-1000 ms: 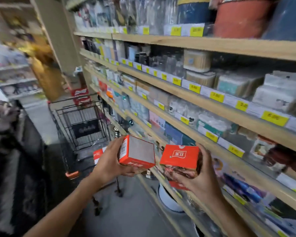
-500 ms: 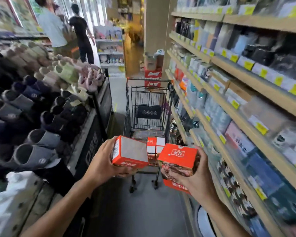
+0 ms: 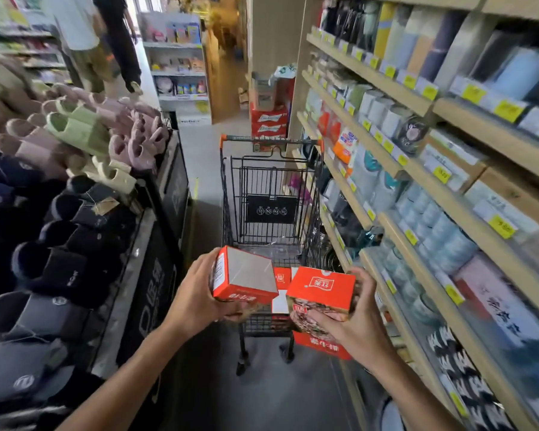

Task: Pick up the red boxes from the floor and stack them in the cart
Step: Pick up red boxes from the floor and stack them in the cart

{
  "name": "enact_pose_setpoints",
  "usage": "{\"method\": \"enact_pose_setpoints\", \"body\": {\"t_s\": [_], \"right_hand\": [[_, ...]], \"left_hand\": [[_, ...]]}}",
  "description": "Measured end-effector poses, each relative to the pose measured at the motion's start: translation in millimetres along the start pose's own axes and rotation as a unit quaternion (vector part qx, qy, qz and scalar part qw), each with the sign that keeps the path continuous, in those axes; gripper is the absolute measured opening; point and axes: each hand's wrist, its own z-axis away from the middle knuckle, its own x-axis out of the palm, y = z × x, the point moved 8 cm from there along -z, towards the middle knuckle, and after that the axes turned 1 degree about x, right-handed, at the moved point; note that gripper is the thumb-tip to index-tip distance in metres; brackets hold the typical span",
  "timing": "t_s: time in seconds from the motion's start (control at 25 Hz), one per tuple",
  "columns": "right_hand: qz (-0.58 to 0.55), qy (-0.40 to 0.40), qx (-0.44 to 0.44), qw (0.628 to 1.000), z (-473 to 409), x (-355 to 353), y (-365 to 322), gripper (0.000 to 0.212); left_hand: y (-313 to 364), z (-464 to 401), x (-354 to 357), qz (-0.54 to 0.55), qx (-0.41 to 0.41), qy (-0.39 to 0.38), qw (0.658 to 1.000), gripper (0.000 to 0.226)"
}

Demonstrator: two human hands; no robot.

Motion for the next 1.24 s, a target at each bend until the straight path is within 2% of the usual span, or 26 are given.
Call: {"method": "enact_pose_setpoints", "body": {"t_s": [0.08,0.28,0.52,0.8,0.96,1.24], "right_hand": [[0.012,-0.013,-0.002,1.000,-31,-1,13,0.105],[0.085,-0.019,-0.011,0.996,-143,-7,58,0.088],[0.184,-0.010,0.005,0.983,-249,-8,93,0.090],[0.200,-0.011,0.085,0.976,-331,25,137,0.088],[0.241,-0.010,0.164,0.956,-366,56,173,0.091],[0.300,0.026,0.221,0.928,-417,111,233,0.085]], "left_hand": [[-11,-34,15,0.006,-0.006,-0.015,1.000,0.112],[-35,-134,58,-0.003,-0.011,-0.029,1.000,0.108],[-58,-231,89,-0.003,-0.036,-0.040,0.999,0.109],[-120,-318,119,0.016,-0.053,-0.082,0.995,0.108],[-174,-375,142,0.035,-0.054,-0.142,0.988,0.110],[-260,-444,176,0.031,-0.063,-0.183,0.981,0.110]]}}
